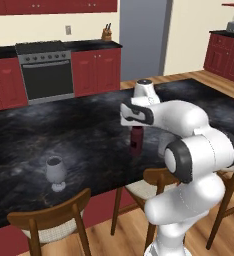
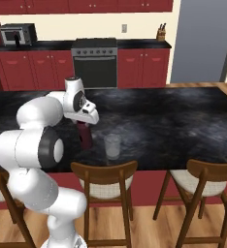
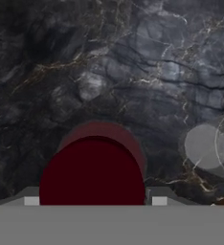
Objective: There is a wine glass and glass cup on the dining counter. Place the wine bottle next to the wine glass and the juice bottle next to the glass cup.
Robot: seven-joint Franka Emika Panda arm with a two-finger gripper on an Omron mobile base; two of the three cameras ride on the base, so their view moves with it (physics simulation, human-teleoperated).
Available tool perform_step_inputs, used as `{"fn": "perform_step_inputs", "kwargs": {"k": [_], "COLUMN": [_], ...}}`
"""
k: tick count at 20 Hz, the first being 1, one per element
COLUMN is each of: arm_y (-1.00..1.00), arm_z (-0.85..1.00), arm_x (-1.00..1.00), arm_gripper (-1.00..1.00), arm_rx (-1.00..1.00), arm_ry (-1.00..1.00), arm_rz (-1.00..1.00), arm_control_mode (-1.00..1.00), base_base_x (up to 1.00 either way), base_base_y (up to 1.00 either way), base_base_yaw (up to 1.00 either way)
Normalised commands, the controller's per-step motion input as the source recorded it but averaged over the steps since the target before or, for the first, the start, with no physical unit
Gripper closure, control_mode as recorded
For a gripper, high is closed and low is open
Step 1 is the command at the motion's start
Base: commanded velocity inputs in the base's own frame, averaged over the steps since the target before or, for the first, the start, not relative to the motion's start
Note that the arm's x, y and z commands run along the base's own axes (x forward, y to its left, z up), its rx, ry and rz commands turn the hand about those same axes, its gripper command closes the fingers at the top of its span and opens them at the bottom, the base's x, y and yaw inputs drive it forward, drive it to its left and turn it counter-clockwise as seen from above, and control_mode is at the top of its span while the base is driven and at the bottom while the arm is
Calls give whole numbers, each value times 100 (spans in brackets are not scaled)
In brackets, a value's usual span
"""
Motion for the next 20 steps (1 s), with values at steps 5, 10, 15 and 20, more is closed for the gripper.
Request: {"fn": "perform_step_inputs", "kwargs": {"k": [5,10,15,20], "arm_y": [-23,-24,-17,-15], "arm_z": [0,0,0,0], "arm_x": [0,0,-5,-9], "arm_gripper": [100,100,100,100], "arm_rx": [1,4,1,0], "arm_ry": [0,3,4,0], "arm_rz": [-5,-4,-3,-3], "arm_control_mode": [-100,-100,-100,-100], "base_base_x": [0,0,0,0], "base_base_y": [0,0,0,0], "base_base_yaw": [0,0,0,0]}}
